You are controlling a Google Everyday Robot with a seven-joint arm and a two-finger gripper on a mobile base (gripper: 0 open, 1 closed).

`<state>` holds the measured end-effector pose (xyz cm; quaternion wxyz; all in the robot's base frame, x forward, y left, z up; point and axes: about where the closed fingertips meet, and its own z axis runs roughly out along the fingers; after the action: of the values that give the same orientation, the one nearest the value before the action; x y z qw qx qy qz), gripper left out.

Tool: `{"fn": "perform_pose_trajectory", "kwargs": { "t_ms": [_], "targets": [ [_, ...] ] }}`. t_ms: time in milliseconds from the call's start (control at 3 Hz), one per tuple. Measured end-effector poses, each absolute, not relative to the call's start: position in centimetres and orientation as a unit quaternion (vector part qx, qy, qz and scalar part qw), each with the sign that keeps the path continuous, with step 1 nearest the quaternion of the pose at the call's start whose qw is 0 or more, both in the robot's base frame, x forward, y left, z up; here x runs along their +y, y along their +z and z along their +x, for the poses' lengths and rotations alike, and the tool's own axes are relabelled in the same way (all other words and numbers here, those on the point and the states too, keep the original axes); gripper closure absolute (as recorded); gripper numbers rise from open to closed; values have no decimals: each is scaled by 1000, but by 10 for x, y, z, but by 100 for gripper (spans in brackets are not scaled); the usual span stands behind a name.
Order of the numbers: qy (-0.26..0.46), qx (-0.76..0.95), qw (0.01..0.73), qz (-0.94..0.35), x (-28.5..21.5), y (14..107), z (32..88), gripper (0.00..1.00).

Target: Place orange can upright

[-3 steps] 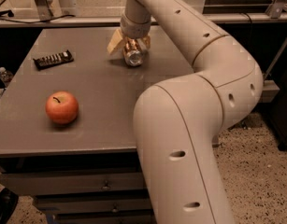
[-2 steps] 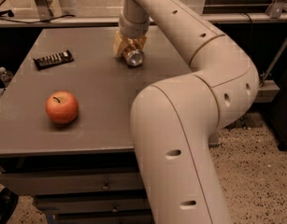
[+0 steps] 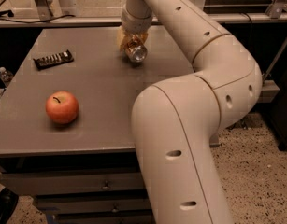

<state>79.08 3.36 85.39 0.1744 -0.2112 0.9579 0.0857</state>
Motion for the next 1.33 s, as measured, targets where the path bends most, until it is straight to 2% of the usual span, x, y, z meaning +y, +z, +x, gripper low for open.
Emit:
{"fn": "perform_pose_trajectory", "kwargs": {
  "t_ms": [333, 1333],
  "targets": [
    [112, 956, 196, -188, 17, 881, 787, 100],
    [278, 908, 297, -99, -41, 956, 771, 100]
  ]
}}
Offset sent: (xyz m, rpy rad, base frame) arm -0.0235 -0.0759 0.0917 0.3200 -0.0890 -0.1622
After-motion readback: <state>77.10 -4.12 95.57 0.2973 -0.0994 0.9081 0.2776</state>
